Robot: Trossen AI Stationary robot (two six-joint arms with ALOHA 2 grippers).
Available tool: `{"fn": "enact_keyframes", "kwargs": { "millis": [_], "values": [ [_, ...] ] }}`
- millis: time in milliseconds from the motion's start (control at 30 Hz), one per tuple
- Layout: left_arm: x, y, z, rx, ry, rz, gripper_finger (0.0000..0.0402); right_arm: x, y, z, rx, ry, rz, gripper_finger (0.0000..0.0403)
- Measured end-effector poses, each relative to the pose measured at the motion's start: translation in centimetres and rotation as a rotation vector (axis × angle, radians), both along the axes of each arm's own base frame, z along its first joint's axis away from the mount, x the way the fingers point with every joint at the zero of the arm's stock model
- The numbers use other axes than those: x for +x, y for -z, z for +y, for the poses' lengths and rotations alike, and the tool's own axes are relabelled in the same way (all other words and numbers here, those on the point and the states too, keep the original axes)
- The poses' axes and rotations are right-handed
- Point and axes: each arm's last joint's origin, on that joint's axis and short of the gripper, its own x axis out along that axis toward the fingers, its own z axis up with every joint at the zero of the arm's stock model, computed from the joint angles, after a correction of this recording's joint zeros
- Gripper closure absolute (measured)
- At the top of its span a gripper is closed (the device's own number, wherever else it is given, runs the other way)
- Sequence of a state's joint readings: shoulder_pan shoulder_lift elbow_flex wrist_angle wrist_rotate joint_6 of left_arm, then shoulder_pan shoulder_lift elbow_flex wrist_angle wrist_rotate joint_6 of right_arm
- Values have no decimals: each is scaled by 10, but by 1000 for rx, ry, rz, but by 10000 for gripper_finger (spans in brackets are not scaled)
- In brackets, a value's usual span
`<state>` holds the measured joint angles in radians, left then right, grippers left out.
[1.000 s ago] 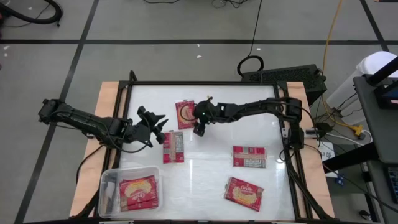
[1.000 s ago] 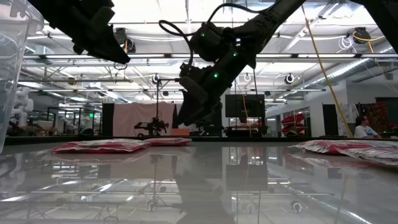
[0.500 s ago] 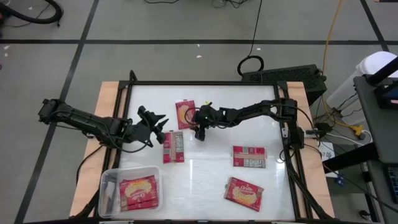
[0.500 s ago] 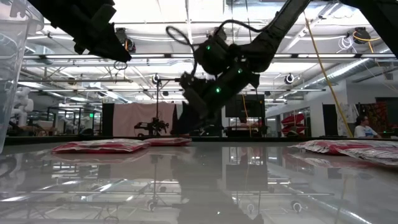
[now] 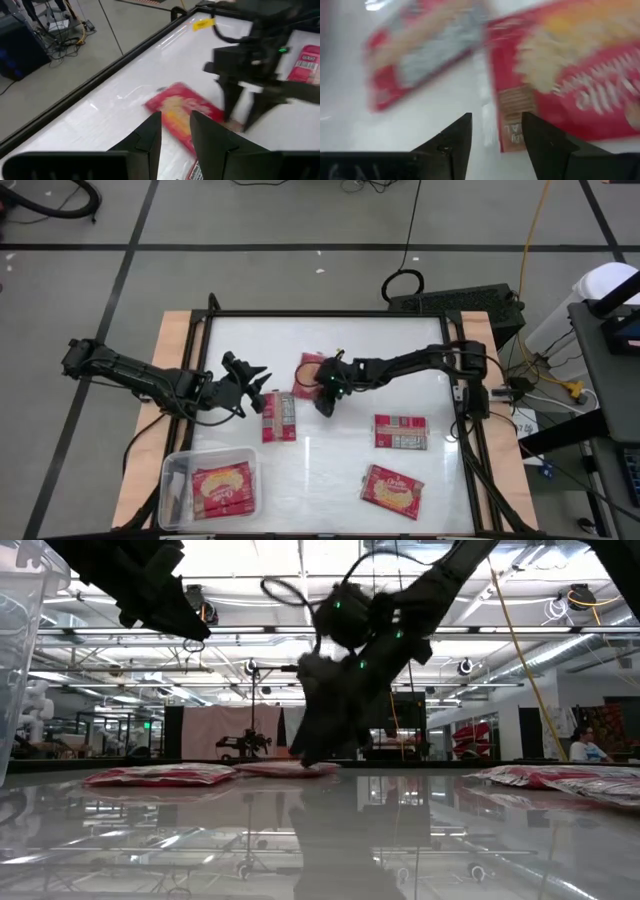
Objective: Sort popcorn bags into baskets
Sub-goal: Put the popcorn bag into the transparent bin
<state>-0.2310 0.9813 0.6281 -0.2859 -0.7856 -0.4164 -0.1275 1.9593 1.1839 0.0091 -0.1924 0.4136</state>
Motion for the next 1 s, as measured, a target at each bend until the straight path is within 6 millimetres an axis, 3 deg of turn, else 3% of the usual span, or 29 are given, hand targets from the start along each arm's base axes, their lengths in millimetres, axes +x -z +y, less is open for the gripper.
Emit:
{"fn": "enact_keyframes", "kwargs": {
  "millis": [167, 400, 500, 633, 733, 833, 1000],
  "values": [
    [0, 0, 0, -1, 3, 1, 295, -2, -32, 16, -4, -36, -92, 237],
    [0, 0, -2, 3, 19, 8, 295, -12, -63, 2, -402, 38, -107, 236],
    [0, 0, -2, -13, 17, 0, 295, -18, -59, -25, -437, 81, -54, 236],
    [0, 0, -2, -26, 24, -6, 295, -26, -48, -71, -330, 185, -29, 219],
    [0, 0, -2, -35, 20, -14, 295, -33, -35, -91, -225, 193, 1, 187],
    [1, 0, -2, -36, 21, -15, 295, -35, -27, -99, -179, 194, 18, 153],
    [1, -1, -2, -29, 25, -15, 295, -32, -6, -96, -135, 165, 74, 119]
  ]
}}
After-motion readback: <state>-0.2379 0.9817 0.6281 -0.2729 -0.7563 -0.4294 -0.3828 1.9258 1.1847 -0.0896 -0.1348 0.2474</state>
